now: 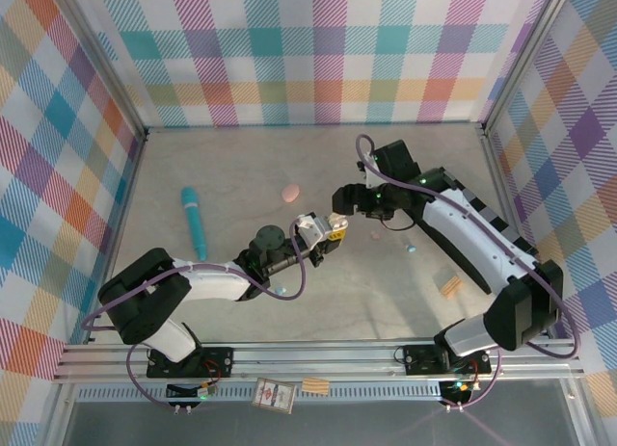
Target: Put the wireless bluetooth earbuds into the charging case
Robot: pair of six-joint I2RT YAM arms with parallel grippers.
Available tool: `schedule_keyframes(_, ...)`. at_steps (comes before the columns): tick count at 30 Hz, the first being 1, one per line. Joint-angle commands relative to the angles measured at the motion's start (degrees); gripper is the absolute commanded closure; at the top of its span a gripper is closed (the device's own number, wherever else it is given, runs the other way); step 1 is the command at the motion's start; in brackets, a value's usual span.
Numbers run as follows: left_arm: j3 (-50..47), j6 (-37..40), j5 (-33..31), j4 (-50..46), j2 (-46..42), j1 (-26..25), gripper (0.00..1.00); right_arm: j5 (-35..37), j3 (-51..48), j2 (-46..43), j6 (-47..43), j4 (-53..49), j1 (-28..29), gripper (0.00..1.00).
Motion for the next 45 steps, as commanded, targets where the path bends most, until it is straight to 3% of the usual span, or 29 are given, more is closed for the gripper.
schedule_keyframes(1, -0.2, -0.7, -1.3, 4.1, -2.1, 0.4, 1.0, -1.1, -1.9, -3.2, -3.2, -5.5, 0.2, 0.2)
schedule_keyframes(7, -0.4, -0.2, -0.1, 3.2, -2.9, 1.0, 1.0, -1.0, -3.5, -8.6, -7.5, -3.7, 0.2, 0.19)
schedule_keyframes(10, -1.5, 2.1, 4.3, 2.1, -4.8, 2.7, 1.0, -2.8, -4.4, -12.5, -13.3, 0.4, 0.2, 0.17)
schedule_keyframes(14, -1.5, 4.6, 17.0, -4.1, -8.7, 6.0, 1.0, -8.5, -6.5, -17.9, -26.2, 5.4, 0.2, 0.12)
schedule_keyframes(16, -0.7, 7.3, 22.8, -10.2, -11.5, 6.6, 1.0, -13.4, -9.0, -20.7, -39.2, 7.4, 0.5, 0.13)
schedule_keyframes(18, 1.1, 10.6, 27.0, -18.1, -13.6, 7.1, 1.0, -14.2, -11.9, -23.3, -45.6, 10.9, 0.8, 0.17)
schedule_keyframes(21, 4.0, 15.6, 30.4, -29.3, -15.7, 7.3, 1.0, -16.9, -13.5, -25.1, -58.7, 10.4, 2.7, 0.25)
schedule_keyframes(25, 6.5, 18.5, 32.4, -36.2, -17.3, 7.4, 1.0, -13.3, -12.9, -24.7, -70.3, 6.8, 7.6, 0.32)
schedule_keyframes(35, 8.4, 19.8, 33.2, -41.7, -18.9, 7.4, 1.0, -8.3, -8.9, -17.2, -74.2, 2.9, 12.0, 0.48)
schedule_keyframes(45, 8.1, 16.3, 33.9, -37.6, -18.7, 7.4, 1.0, -7.7, -8.3, -14.2, -74.0, 2.9, 13.5, 0.55)
